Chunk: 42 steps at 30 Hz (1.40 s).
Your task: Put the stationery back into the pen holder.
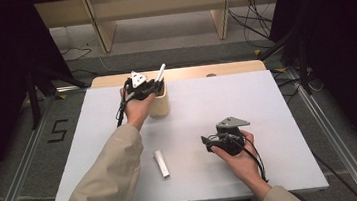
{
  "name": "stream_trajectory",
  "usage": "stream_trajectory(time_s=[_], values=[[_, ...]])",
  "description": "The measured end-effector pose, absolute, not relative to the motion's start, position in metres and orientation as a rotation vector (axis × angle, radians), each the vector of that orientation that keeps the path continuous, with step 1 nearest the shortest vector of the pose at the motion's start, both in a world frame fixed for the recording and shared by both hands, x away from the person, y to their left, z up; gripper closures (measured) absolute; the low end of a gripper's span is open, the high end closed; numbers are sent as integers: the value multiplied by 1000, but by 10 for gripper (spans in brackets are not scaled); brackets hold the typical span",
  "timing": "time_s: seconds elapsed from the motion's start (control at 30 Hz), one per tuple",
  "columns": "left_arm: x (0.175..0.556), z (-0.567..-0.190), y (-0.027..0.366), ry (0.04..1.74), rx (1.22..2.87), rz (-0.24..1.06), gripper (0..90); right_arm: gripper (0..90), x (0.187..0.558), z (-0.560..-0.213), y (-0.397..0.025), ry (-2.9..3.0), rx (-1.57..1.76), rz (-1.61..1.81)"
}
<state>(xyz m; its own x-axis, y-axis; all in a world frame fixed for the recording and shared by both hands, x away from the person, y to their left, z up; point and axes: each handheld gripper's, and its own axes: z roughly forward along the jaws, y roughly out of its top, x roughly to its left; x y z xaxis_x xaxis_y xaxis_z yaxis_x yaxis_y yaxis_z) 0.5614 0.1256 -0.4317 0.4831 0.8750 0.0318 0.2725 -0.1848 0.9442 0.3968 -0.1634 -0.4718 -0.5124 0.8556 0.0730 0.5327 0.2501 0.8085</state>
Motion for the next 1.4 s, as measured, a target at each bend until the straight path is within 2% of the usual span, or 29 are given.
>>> stream_trajectory(time_s=[0.43, 0.77, 0.97, 1.13, 1.23, 1.4], values=[[560, -434, 124, 1001, 1758, 746, 778, 313, 397, -472, -163, 2148, 1268, 1153], [554, -427, 125, 993, 1748, 765, 690, 312, 397, -472, -163, 2148, 1268, 1153], [544, -416, 132, 1006, 1732, 753, 626, 311, 396, -472, -163, 2146, 1267, 1155], [533, -408, 137, 1009, 1728, 727, 540, 308, 396, -472, -162, 2147, 1268, 1153], [525, -405, 139, 1031, 1726, 715, 454, 307, 396, -472, -162, 2146, 1268, 1152], [512, -403, 142, 1023, 1726, 706, 390, 307, 396, -472, -162, 2144, 1270, 1150]])
